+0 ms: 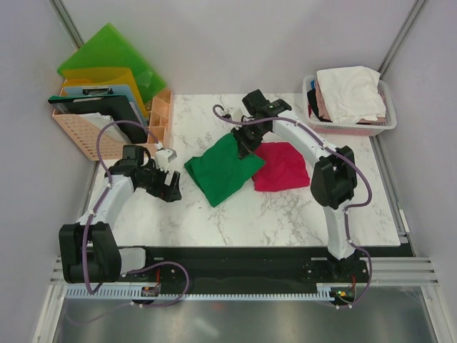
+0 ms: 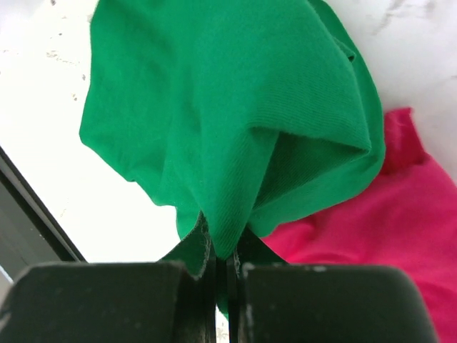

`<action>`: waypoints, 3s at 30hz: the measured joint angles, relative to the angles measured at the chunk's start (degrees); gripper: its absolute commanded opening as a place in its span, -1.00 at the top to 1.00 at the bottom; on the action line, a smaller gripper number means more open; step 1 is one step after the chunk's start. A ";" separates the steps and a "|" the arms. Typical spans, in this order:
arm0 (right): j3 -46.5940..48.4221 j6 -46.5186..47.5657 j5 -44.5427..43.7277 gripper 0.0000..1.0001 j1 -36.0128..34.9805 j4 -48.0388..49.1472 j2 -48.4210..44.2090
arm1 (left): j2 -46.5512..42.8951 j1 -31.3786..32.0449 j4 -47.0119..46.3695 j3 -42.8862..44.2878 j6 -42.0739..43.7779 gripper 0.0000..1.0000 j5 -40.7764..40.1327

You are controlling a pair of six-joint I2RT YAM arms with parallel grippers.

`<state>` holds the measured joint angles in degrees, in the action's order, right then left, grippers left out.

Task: Fold and stack the t-shirts
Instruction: Put the neatly folded tshirt into the corner of the board with both arms

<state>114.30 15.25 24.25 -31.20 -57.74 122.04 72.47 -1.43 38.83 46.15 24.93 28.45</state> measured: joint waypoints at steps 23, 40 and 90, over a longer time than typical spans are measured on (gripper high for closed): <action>5.46 -0.52 0.55 1.00 2.49 -2.78 -1.03 | 16.79 0.00 -2.69 9.03 -2.86 -1.00 15.32; 1.81 -0.61 0.87 1.00 2.51 -1.86 -1.40 | 40.35 3.15 -3.45 19.21 -8.57 -1.00 45.88; -38.21 -3.04 -22.25 -0.62 8.37 16.94 -38.58 | 49.27 6.75 -18.51 30.93 -30.64 -1.00 31.82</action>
<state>76.09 12.21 2.00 -22.83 -40.80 83.46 121.73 5.32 20.32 77.08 -5.72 60.27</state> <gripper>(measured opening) 0.808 0.996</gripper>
